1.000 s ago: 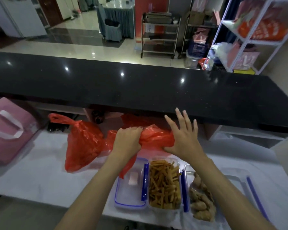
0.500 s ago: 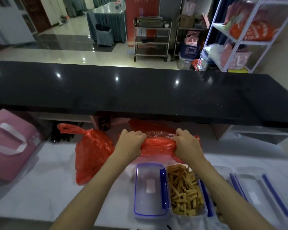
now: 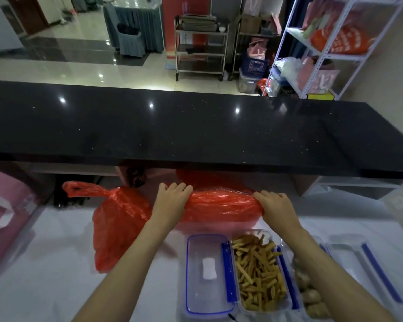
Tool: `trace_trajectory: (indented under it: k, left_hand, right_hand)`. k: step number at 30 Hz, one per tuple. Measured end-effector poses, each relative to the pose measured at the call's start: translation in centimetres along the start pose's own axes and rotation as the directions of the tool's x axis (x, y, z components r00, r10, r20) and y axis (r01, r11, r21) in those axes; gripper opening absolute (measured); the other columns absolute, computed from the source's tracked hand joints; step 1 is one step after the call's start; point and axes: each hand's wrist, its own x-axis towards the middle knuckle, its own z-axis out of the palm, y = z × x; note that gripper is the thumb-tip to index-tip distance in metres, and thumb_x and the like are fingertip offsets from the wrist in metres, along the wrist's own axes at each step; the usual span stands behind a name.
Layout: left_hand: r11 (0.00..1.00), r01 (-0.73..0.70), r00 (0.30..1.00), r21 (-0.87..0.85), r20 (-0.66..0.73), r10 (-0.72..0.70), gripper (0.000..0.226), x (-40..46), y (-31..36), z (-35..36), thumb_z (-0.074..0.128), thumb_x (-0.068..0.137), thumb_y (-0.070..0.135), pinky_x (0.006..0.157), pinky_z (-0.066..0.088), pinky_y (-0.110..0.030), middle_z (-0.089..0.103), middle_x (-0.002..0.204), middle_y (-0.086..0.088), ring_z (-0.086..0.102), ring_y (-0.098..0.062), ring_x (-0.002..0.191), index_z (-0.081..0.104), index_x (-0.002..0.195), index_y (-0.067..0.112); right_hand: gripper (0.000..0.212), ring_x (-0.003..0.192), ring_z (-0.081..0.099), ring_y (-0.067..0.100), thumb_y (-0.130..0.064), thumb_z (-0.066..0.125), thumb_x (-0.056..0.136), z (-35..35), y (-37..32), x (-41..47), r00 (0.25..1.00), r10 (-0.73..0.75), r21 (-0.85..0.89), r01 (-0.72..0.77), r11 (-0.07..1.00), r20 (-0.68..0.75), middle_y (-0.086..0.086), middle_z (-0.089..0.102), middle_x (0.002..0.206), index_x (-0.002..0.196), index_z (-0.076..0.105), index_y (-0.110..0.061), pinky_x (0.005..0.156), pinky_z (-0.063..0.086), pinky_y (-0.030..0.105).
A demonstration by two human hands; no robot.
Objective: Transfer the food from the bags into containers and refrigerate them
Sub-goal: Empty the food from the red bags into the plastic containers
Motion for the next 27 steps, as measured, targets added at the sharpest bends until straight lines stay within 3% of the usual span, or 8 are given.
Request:
trace_trajectory:
  k: [4, 7, 11, 15, 19, 21, 24, 27]
  left_hand:
    - [1.000, 0.020, 0.999, -0.014, 0.043, -0.019, 0.085, 1.8, 0.4, 0.9, 0.078, 0.051, -0.008, 0.075, 0.045, -0.045, 0.064, 0.103, -0.003, 0.062, -0.030, 0.088, 0.064, 0.129, 0.021]
    - [0.999, -0.016, 0.992, -0.049, 0.123, 0.022, 0.118, 2.9, 0.8, 2.3, 0.070, 0.064, -0.010, 0.094, 0.047, -0.053, 0.054, 0.141, -0.007, 0.057, -0.033, 0.117, 0.024, 0.162, 0.039]
    - [0.992, -0.061, 0.955, -0.109, 0.283, 0.089, 0.122, 3.6, 0.7, 5.4, 0.061, 0.075, -0.004, 0.105, 0.043, -0.062, 0.024, 0.171, -0.005, 0.048, -0.039, 0.135, -0.008, 0.160, 0.052]
    - [0.986, -0.011, 0.906, -0.167, 0.417, 0.080, 0.105, 3.5, -0.4, 9.6, 0.065, 0.086, 0.042, 0.118, 0.026, -0.066, 0.012, 0.174, 0.003, 0.017, -0.033, 0.159, -0.014, 0.153, 0.057]
    - [0.990, -0.003, 0.923, -0.141, 0.380, 0.057, 0.105, 3.2, -1.0, 12.9, 0.061, 0.071, 0.079, 0.115, 0.024, -0.075, 0.040, 0.165, -0.002, 0.030, -0.032, 0.154, 0.010, 0.159, 0.052]
    - [0.991, 0.039, 0.922, -0.127, 0.388, 0.013, 0.109, 3.4, -0.6, 12.9, 0.068, 0.066, 0.080, 0.112, 0.026, -0.074, 0.041, 0.164, -0.003, 0.030, -0.033, 0.154, 0.021, 0.159, 0.047]
    - [0.993, 0.091, 0.923, -0.078, 0.380, -0.055, 0.101, 3.3, 0.4, 11.9, 0.062, 0.083, 0.069, 0.117, 0.006, -0.071, 0.007, 0.174, -0.003, 0.000, -0.032, 0.160, 0.004, 0.163, 0.044]
    - [0.983, 0.177, 0.892, -0.056, 0.431, -0.136, 0.098, 2.9, 1.6, 10.0, 0.065, 0.090, 0.055, 0.119, -0.001, -0.071, -0.003, 0.174, -0.005, -0.007, -0.033, 0.160, 0.002, 0.163, 0.041]
  right_hand:
    - [0.054, 0.098, 0.062, 0.023, -0.023, 0.081, 0.078, 1.1, 1.5, 1.4, 0.996, 0.086, -0.044, -0.086, 0.995, 0.016, -0.002, 0.064, 0.110, 0.127, 0.060, -0.029, 0.079, 0.049, 0.039]
    - [0.071, 0.111, 0.058, 0.028, -0.021, 0.082, 0.076, 2.5, 2.0, 2.4, 0.984, 0.150, -0.056, -0.145, 0.988, 0.095, 0.005, 0.061, 0.123, 0.139, 0.051, -0.027, 0.086, 0.051, 0.042]
    - [0.081, 0.117, 0.060, 0.033, -0.014, 0.081, 0.076, 5.9, 2.2, 3.6, 0.947, 0.213, -0.098, -0.194, 0.976, 0.240, 0.010, 0.063, 0.130, 0.147, 0.045, -0.030, 0.093, 0.051, 0.045]
    - [0.092, 0.140, 0.043, 0.035, -0.021, 0.079, 0.080, 9.2, 2.8, 4.1, 0.921, 0.219, -0.057, -0.212, 0.976, 0.321, 0.009, 0.045, 0.153, 0.157, 0.031, -0.033, 0.106, 0.045, 0.054]
    - [0.104, 0.155, 0.013, 0.034, -0.034, 0.075, 0.084, 10.3, 3.1, 4.8, 0.868, 0.230, -0.013, -0.250, 0.968, 0.440, 0.006, 0.015, 0.168, 0.161, 0.006, -0.037, 0.120, 0.024, 0.063]
    - [0.116, 0.157, 0.000, 0.035, -0.047, 0.077, 0.080, 10.0, 3.1, 5.0, 0.844, 0.215, 0.007, -0.250, 0.968, 0.492, 0.007, 0.001, 0.170, 0.160, -0.006, -0.038, 0.122, 0.011, 0.067]
    - [0.133, 0.156, -0.014, 0.035, -0.074, 0.074, 0.068, 8.3, 2.5, 4.3, 0.844, 0.186, 0.057, -0.247, 0.967, 0.502, 0.005, -0.012, 0.170, 0.156, -0.019, -0.041, 0.118, -0.006, 0.067]
    - [0.124, 0.157, -0.008, 0.033, -0.066, 0.075, 0.073, 5.6, 1.1, 2.5, 0.875, 0.126, 0.088, -0.189, 0.978, 0.467, 0.008, 0.000, 0.169, 0.158, -0.012, -0.042, 0.119, -0.009, 0.070]
